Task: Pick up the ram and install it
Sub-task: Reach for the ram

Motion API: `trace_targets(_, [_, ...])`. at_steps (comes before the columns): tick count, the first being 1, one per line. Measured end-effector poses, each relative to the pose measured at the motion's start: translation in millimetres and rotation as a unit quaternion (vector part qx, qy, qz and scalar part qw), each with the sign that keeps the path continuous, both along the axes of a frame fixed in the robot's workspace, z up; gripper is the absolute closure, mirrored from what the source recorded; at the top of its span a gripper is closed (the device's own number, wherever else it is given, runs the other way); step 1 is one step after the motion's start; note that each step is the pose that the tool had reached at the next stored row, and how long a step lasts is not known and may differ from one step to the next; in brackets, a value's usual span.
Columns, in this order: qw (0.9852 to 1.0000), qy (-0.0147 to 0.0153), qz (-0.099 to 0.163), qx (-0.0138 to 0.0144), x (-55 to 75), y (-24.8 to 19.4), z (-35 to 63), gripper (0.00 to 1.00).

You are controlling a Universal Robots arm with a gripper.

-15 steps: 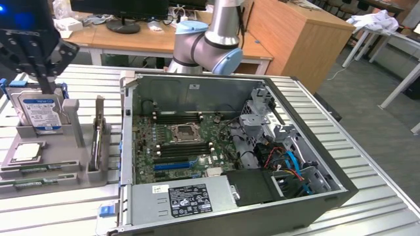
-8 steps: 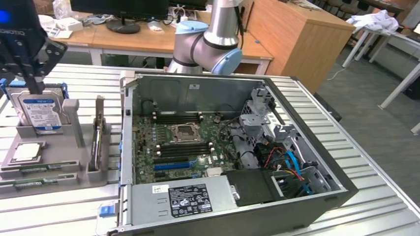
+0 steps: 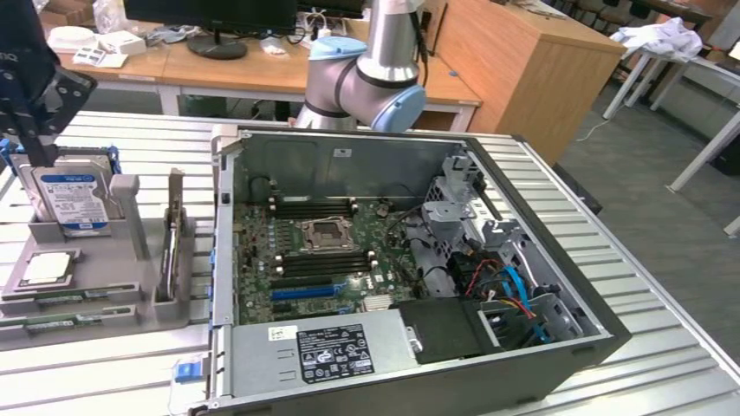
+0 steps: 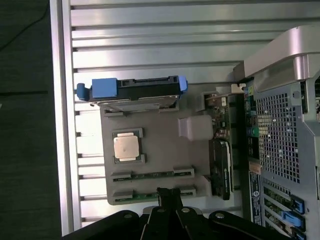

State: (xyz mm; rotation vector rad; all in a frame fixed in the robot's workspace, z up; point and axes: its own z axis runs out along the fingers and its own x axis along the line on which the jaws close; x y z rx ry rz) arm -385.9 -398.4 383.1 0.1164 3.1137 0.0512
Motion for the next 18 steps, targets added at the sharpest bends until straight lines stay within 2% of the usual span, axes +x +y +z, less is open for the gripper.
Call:
trace_targets(7, [1.0,0.0,0.0,-0.0001,-2.2,-0.2,0.0,0.89])
trace_targets(18, [1.0,0.0,0.0,-0.0001,-2.2,-13.2,-0.1,0.89])
